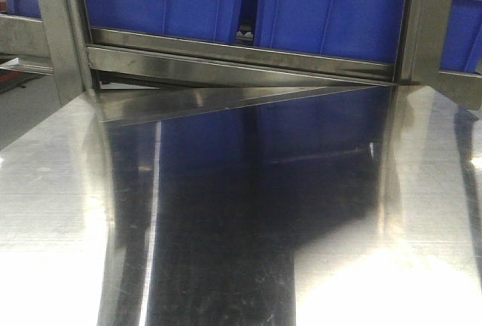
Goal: Place yellow foam block on left shelf second layer
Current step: 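Hold the block in the right gripper while backing from the table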
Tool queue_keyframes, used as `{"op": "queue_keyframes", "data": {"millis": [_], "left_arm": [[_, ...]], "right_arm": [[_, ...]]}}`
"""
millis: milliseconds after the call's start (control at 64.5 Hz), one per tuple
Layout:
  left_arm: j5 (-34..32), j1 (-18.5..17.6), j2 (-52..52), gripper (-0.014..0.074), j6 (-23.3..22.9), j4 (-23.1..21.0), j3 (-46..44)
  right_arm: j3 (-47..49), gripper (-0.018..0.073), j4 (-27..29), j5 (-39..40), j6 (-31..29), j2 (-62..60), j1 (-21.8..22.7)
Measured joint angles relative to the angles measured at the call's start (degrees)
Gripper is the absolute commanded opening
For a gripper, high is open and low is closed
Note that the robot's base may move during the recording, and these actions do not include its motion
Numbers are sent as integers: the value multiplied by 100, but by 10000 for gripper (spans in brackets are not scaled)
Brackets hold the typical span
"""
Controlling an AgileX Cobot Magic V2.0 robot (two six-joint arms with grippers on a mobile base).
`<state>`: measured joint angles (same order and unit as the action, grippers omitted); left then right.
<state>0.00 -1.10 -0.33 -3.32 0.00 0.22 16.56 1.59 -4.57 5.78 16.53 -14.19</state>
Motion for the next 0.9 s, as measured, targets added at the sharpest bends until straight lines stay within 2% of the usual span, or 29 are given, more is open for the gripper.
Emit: {"op": "queue_keyframes", "data": {"millis": [899], "left_arm": [[0, 0, 0, 124, 0, 0, 0]], "right_arm": [[-6, 469, 0, 0, -11, -8, 0]]}}
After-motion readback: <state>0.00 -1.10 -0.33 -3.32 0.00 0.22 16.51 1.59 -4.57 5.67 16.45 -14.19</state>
